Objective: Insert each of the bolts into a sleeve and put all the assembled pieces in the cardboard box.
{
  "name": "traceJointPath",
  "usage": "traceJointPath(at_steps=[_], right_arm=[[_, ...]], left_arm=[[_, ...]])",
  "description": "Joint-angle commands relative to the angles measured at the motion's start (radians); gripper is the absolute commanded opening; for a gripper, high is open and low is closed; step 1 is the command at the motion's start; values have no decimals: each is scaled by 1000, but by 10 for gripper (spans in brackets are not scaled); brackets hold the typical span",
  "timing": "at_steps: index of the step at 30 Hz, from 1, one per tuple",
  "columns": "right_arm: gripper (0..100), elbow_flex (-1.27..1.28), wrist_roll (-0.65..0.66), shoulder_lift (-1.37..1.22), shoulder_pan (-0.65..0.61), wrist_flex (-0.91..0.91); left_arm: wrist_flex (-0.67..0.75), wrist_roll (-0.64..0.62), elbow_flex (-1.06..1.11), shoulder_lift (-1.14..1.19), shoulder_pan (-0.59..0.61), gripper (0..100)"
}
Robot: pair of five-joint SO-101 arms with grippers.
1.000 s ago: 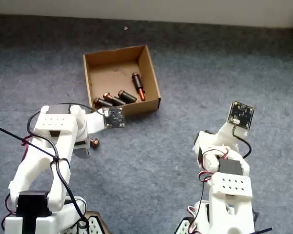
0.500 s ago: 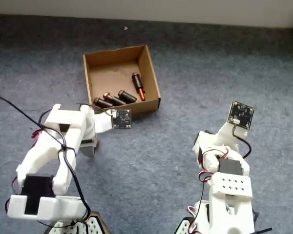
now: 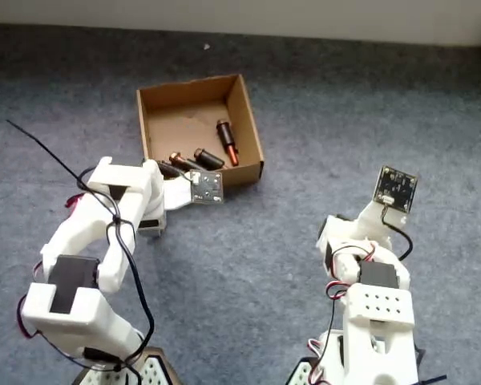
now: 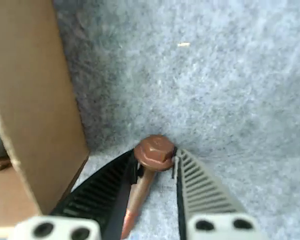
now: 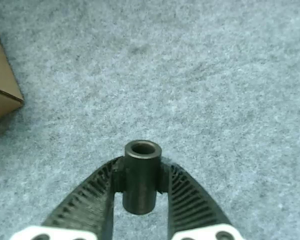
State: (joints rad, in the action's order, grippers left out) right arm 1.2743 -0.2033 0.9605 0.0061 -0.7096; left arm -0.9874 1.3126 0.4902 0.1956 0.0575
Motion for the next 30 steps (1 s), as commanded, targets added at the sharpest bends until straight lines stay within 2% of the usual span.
traceJointPath(at_steps=[1,10,12,21,25,30], right_arm=[[5,-7,0,24,7,19],[5,-7,0,25,7,19],[5,-7,0,28,7,18],[5,-8,0,33,2,-8],[5,-21,0,33,-97,-108],[5,-16,0,130,-268,-113]], left_arm=[[-123,89,-13,-67,-4,9],[-440,89,-8,-383,-45,7],[-482,57,-8,-470,-51,7],[-482,-393,-8,-822,-177,7],[-344,-654,-5,-903,-200,7],[-123,-954,97,-957,-202,7]])
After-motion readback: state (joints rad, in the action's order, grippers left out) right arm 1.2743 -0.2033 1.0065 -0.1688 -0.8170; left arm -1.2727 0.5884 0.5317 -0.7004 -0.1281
